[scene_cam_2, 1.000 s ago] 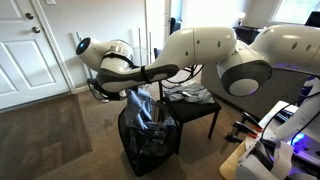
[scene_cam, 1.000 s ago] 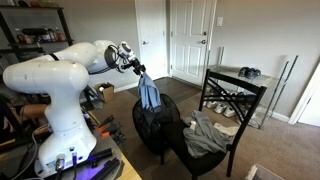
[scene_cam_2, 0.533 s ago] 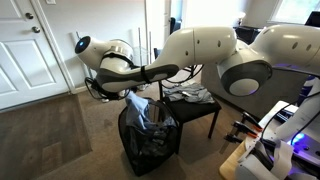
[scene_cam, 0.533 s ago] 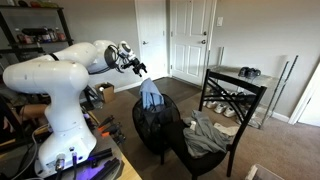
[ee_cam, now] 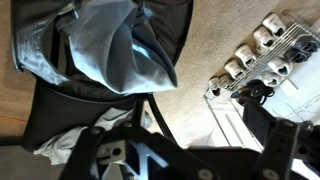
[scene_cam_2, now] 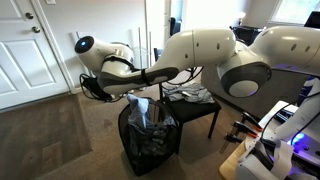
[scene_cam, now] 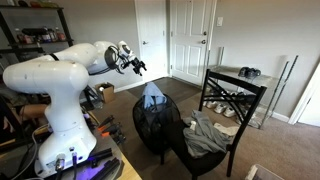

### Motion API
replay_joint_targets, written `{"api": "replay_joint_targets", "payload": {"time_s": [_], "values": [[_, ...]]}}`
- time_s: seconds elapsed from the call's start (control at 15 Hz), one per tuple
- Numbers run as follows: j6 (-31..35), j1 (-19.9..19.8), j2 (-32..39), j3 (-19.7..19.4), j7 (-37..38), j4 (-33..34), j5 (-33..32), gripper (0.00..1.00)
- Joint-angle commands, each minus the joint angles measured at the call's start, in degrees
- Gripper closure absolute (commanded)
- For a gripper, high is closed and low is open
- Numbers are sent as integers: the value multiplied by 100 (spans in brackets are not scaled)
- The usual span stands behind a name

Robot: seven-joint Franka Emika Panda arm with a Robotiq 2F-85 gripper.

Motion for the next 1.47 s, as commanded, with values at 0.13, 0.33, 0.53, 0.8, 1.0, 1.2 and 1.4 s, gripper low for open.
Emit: {"api": "replay_joint_targets", "payload": {"time_s": [0.13, 0.33, 0.53, 0.8, 1.0, 1.2, 1.4], "values": [[27, 1, 10, 3, -4, -1, -5, 0], [26, 2, 10, 3, -4, -1, -5, 0], [26, 1, 10, 3, -4, -1, -5, 0], [26, 1, 10, 3, -4, -1, -5, 0], [26, 2, 10, 3, -4, -1, -5, 0], [26, 1, 10, 3, -4, -1, -5, 0], [-32, -191, -13, 90, 417, -1, 176, 0]]}}
